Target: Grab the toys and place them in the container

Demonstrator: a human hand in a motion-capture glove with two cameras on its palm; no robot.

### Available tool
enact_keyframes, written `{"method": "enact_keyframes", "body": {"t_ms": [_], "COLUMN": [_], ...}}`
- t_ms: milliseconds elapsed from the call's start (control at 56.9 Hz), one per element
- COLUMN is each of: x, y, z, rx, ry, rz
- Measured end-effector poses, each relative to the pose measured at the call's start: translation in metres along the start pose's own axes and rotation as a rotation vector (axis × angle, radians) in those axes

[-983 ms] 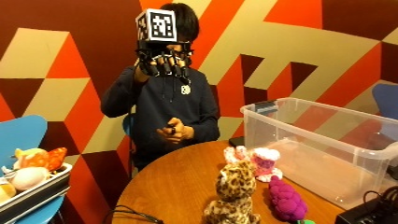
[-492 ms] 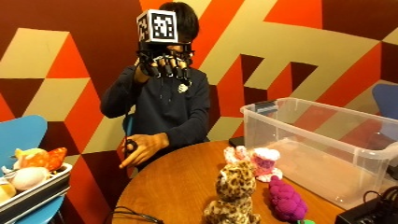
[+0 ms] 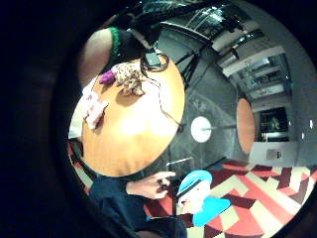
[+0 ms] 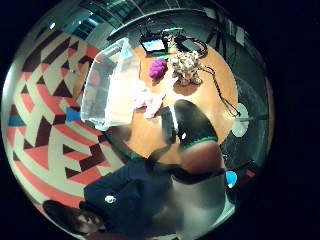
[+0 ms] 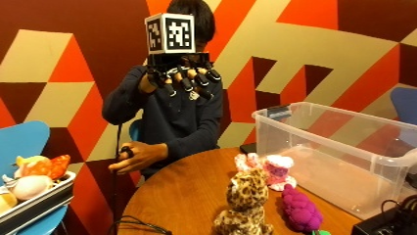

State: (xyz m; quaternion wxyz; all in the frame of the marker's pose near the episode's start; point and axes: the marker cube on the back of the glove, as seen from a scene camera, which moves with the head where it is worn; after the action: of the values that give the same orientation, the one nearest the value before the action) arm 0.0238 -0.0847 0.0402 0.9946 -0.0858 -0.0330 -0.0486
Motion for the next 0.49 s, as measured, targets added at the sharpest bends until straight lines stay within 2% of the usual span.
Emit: {"method": "enact_keyframes", "body": {"t_ms": [281,369,492], "x": [-0.002,-0.008,-0.021], "y": [-0.091,-0.120,-0.149], "z": [0.043,0.075,0.128], "rx": [-0.064,-0.069,-0.171], "ry": [-0.077,-0.083,-0.075], "rz": [-0.131,-0.169,-0.179]}}
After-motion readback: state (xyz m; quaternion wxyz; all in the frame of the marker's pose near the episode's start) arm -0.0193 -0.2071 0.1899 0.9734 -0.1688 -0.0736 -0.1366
